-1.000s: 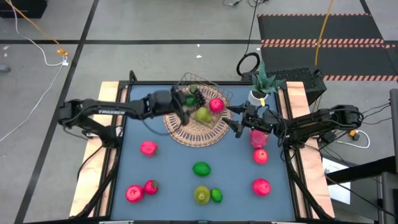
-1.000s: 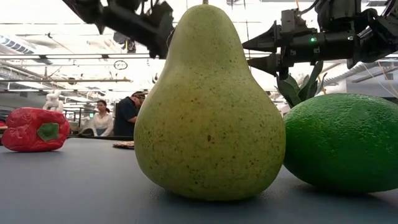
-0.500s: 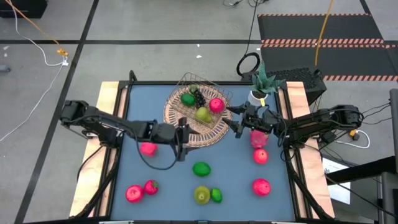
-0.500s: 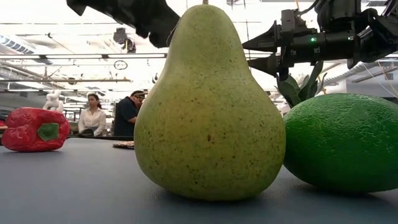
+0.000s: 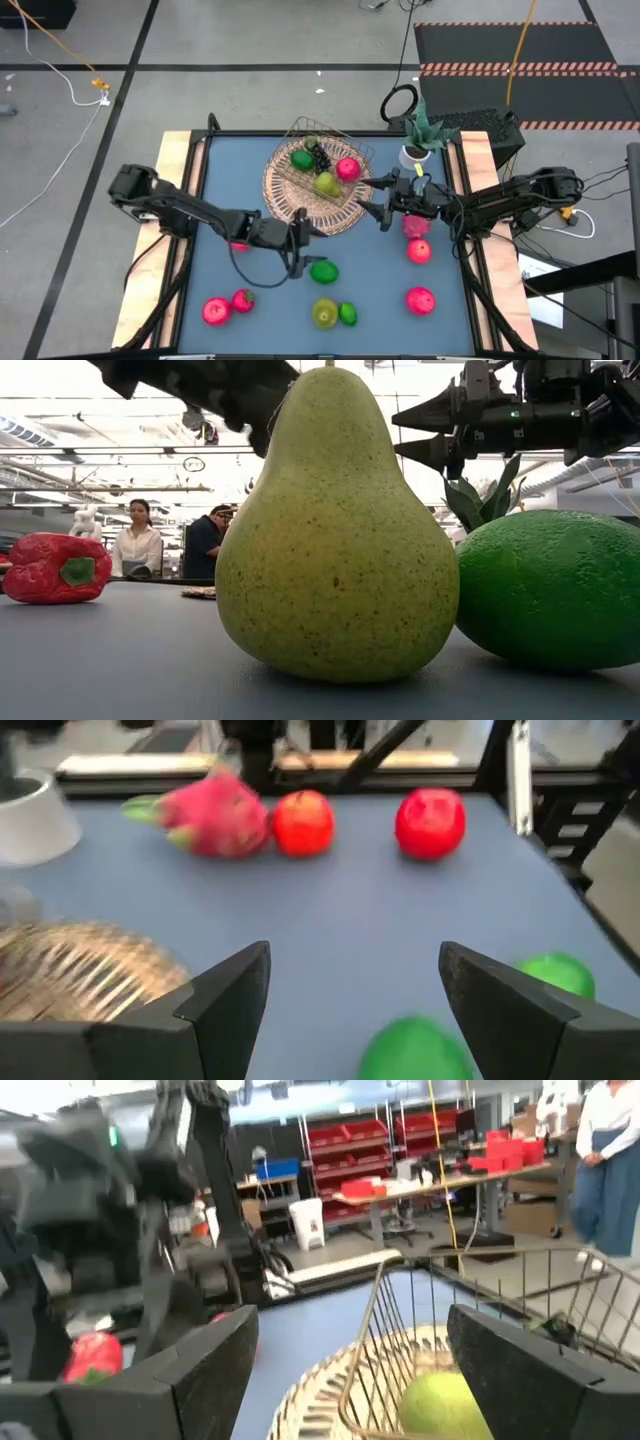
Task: Build produce basket
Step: Put the top green lime into the gold wire basket
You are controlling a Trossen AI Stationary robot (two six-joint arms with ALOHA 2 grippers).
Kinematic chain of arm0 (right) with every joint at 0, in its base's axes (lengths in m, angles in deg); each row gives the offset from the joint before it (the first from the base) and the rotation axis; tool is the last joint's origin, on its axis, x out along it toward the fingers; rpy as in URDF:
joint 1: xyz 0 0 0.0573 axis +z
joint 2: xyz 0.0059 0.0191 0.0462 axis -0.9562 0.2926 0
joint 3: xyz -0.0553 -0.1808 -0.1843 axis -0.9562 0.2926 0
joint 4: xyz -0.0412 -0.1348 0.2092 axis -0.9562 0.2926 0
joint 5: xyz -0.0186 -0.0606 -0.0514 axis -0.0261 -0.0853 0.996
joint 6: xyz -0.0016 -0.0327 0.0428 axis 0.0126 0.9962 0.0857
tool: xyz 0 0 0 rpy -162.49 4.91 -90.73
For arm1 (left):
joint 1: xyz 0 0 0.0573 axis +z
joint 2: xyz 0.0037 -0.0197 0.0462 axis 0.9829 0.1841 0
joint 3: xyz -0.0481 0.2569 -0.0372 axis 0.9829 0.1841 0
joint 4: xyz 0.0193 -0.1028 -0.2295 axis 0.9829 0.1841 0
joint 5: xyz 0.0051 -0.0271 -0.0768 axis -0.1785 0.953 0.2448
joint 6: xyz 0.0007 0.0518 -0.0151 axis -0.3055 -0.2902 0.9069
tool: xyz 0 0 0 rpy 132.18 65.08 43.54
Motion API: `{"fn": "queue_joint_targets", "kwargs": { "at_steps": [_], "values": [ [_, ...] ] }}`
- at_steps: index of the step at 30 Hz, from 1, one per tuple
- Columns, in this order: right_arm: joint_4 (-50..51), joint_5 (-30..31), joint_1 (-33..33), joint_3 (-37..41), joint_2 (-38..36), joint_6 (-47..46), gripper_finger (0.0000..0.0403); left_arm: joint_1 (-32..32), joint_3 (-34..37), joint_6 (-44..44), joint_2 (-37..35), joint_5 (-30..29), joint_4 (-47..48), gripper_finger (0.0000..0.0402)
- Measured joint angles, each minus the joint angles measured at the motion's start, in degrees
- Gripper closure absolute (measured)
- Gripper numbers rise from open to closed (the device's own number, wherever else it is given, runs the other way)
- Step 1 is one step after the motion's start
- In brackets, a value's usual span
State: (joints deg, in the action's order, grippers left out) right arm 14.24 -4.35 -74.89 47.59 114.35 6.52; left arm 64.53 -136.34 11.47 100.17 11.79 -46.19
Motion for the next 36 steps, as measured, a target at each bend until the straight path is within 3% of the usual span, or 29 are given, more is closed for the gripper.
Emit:
{"fn": "queue_joint_targets", "kwargs": {
  "at_steps": [5, 10, 16, 26, 36],
  "values": [
    [1.4, -0.2, 1.5, 0.0, 0.0, -2.9, 0.008, -0.8, -0.4, 0.0, 6.5, 5.1, -4.6, 0.0109],
    [5.1, -1.4, 6.8, 0.0, 0.0, -3.1, 0.008, -1.9, -0.2, -1.4, 11.0, 7.3, -3.4, 0.0109],
    [4.3, 4.7, 9.5, 0.0, 0.0, 0.4, 0.008, -2.1, -0.2, -1.2, 13.3, 7.8, -2.7, 0.0103],
    [4.3, 4.6, 9.6, 0.0, 0.0, -1.8, 0.008, -1.2, -0.3, -3.8, 13.3, 8.4, 2.0, 0.007],
    [4.3, 4.6, 9.6, 0.0, 0.0, -2.1, 0.008, -0.7, -0.3, -6.6, 13.3, 10.5, 3.2, 0.0141]
  ]
}}
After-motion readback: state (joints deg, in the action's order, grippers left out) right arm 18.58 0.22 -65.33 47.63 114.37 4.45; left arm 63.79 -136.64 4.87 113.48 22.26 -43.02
